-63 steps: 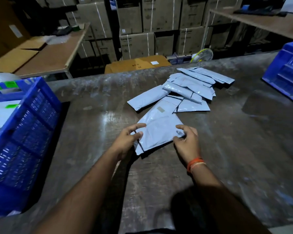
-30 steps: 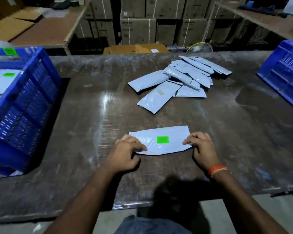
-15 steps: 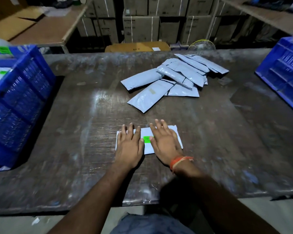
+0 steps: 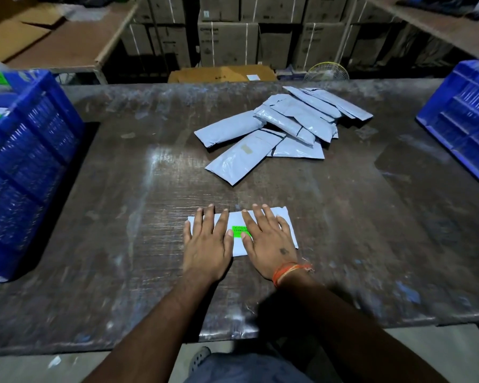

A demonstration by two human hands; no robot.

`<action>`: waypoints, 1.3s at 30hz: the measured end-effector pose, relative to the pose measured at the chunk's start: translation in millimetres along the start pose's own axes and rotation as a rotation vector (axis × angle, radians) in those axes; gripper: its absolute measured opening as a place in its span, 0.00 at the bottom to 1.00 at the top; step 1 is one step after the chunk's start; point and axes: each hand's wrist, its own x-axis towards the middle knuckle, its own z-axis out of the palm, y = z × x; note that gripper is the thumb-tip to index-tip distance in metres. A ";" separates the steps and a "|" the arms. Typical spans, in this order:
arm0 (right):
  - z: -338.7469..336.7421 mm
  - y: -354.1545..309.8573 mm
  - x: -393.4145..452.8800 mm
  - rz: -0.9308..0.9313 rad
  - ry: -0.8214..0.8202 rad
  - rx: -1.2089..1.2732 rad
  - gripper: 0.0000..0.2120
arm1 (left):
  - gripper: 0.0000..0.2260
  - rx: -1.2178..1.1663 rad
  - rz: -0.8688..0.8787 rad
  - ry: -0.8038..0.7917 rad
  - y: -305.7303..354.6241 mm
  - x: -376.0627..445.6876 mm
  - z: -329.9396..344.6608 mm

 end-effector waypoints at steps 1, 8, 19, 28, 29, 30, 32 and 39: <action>0.4 -0.4 -0.2 0.000 0.002 0.000 0.28 | 0.25 0.004 0.000 -0.003 -1.0 0.0 0.9; 1.6 0.4 -1.0 0.002 0.013 -0.002 0.29 | 0.24 -0.002 0.003 -0.003 -1.7 -1.2 0.7; -0.4 23.7 -7.3 0.088 -0.017 0.010 0.32 | 0.26 -0.025 -0.006 0.000 -19.8 -4.6 -2.7; -18.7 37.9 -4.5 0.274 0.008 0.038 0.40 | 0.28 -0.041 -0.211 -0.043 -18.7 0.7 -16.0; -22.2 33.1 -3.2 0.246 0.046 0.033 0.38 | 0.29 -0.045 -0.172 -0.015 -13.7 0.5 -18.9; -24.2 27.3 -2.4 0.189 0.070 0.019 0.36 | 0.29 -0.055 -0.091 0.012 -8.4 -0.5 -20.3; -20.7 15.5 -4.2 0.069 0.070 0.002 0.33 | 0.28 -0.104 0.087 0.009 -2.0 -6.9 -15.9; -1.4 25.5 -20.6 0.113 -0.047 -0.012 0.32 | 0.26 0.033 -0.009 -0.043 -19.6 -20.9 -8.9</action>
